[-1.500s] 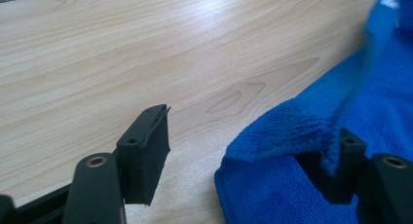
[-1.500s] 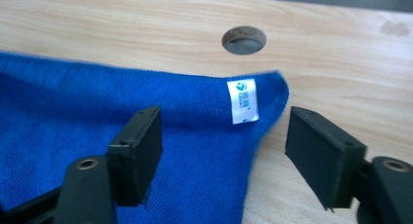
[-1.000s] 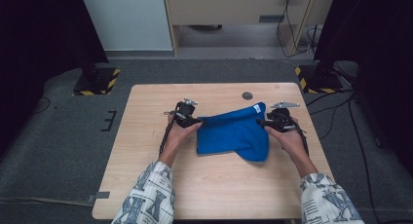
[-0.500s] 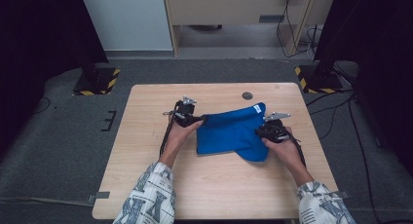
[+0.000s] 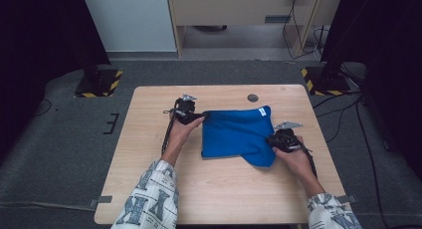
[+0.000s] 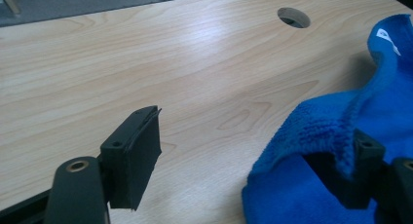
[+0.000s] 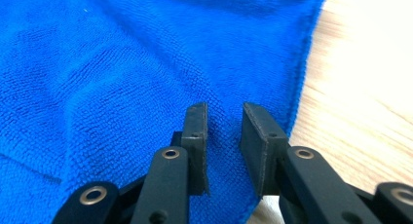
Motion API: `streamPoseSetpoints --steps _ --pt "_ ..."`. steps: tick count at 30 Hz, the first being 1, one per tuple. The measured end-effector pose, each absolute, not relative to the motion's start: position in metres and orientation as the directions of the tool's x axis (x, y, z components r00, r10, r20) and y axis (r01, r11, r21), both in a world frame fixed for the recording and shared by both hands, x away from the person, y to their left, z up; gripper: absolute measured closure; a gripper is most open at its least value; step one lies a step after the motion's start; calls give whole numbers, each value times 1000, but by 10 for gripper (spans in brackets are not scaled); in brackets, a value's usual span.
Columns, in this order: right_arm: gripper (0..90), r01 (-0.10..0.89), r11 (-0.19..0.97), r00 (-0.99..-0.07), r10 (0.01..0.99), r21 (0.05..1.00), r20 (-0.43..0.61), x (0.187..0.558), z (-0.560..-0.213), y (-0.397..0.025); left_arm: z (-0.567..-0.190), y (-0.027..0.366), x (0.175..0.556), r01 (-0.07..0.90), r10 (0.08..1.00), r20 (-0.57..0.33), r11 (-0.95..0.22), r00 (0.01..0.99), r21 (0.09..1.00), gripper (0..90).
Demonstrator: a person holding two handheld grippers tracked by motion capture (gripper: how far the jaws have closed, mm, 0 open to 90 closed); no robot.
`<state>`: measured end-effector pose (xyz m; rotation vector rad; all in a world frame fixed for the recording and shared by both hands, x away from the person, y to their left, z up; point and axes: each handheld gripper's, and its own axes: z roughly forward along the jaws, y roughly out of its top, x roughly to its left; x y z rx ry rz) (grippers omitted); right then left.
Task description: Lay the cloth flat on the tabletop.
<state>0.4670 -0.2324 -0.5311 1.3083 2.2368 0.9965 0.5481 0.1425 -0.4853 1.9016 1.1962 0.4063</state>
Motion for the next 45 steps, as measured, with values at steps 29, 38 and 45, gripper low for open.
streamPoseSetpoints --steps 29,38,45 --pt "720 595 313 -502 864 740 38 458 -533 -244 -472 170 547 605 865 -173 -174 472 777 200" --pt "693 589 311 -501 865 746 35 457 -533 -243 -472 169 544 614 850 -195 -178 490 769 188" --pt "631 593 283 -495 866 754 64 459 -534 -239 -482 150 544 613 836 -189 -205 514 763 176"
